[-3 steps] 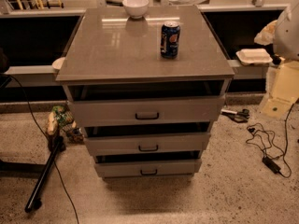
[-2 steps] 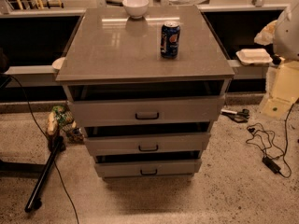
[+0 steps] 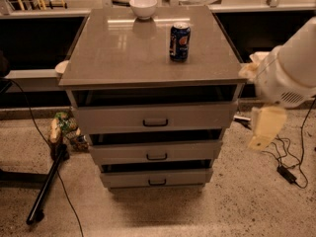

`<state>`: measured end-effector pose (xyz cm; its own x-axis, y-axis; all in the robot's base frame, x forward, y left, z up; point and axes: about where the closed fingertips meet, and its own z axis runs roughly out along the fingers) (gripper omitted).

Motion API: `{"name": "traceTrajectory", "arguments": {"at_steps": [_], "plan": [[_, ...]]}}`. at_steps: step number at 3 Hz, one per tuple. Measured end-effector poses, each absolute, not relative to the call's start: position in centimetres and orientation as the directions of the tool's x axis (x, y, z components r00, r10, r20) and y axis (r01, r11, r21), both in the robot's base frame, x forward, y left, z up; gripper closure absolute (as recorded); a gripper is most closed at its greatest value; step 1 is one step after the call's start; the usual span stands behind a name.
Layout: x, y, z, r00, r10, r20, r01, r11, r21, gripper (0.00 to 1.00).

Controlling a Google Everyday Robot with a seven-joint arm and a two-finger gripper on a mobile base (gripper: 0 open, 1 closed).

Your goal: Open middle drawer

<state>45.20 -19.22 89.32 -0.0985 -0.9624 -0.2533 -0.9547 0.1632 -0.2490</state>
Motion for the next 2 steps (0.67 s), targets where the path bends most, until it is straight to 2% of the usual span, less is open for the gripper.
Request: {"name": "traceTrajectory", "arguments": {"at_steps": [2], "plan": [[47.4,-15.2,76.4,-0.019,-0.936,-0.351,-0.988,0.071,-0.136,0.00]]}}
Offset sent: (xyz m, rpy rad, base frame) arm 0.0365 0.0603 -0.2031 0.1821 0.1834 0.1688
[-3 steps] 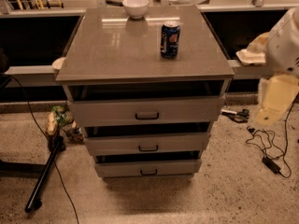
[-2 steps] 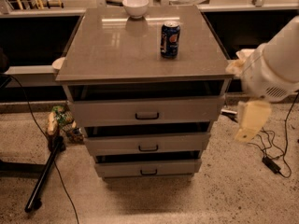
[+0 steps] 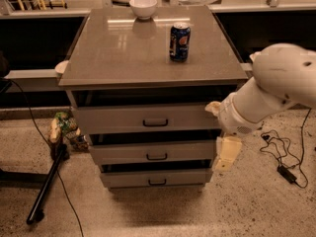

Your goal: Open middle drawer

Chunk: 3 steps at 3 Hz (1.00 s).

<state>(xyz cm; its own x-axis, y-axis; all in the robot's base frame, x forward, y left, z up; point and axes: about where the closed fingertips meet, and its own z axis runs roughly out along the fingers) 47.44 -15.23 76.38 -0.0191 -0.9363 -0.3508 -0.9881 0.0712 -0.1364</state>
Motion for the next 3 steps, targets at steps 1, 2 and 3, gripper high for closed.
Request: {"name": "traceTrajectory", "arguments": {"at_steps": [1,2,3], "plan": [[48.4,-13.9,71.0,-0.030,-0.917,-0.397,-0.996,0.060,-0.063,0.00],[48.4,-13.9,71.0,-0.030,-0.917,-0.397,-0.996,0.060,-0.063,0.00],[49.2,-13.4,67.4,-0.011,-0.930,-0.368,-0.999,0.029,-0.045,0.00]]}}
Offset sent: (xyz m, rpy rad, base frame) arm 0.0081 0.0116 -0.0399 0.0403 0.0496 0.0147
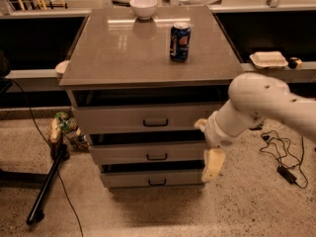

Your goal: Open middle drawer

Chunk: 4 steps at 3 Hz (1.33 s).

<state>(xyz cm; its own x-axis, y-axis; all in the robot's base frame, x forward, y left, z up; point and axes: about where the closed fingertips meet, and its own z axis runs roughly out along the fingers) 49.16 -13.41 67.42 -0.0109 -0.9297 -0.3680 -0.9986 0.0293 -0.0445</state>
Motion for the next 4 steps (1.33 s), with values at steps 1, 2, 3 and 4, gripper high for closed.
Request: {"name": "traceTrajectory", "arguments": {"at_steps": [1,2,3,4], "plan": [[50.2,-13.3,61.1,0.039,-0.943,-0.330,-0.999,-0.024,-0.049,0.00],[51.3,-13.5,55.5,0.065,-0.945,-0.321,-0.997,-0.051,-0.051,0.00],[52.5,-14.4,49.7,0.034,-0.930,-0.365,-0.999,-0.026,-0.028,0.00],[53.1,-14.4,49.1,0.039,-0.929,-0.369,-0.999,-0.031,-0.026,0.00]]}}
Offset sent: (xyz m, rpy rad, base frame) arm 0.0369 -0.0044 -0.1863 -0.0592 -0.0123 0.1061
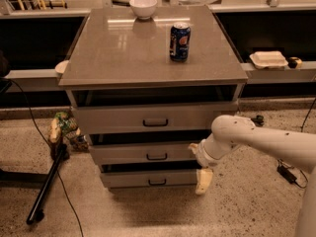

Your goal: Open middle drawer

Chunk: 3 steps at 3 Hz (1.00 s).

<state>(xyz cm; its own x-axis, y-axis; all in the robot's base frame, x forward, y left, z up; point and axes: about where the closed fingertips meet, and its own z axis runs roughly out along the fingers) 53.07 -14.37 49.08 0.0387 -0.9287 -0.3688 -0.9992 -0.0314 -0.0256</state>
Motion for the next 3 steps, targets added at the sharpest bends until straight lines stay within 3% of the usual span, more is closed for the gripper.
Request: {"name": "traceTrajectory", "arguments": {"at_steps": [3], "plan": [[62.4,-15.4,44.7,0.132,-0.953,-0.271,-0.979,-0.082,-0.187,0.00]]}}
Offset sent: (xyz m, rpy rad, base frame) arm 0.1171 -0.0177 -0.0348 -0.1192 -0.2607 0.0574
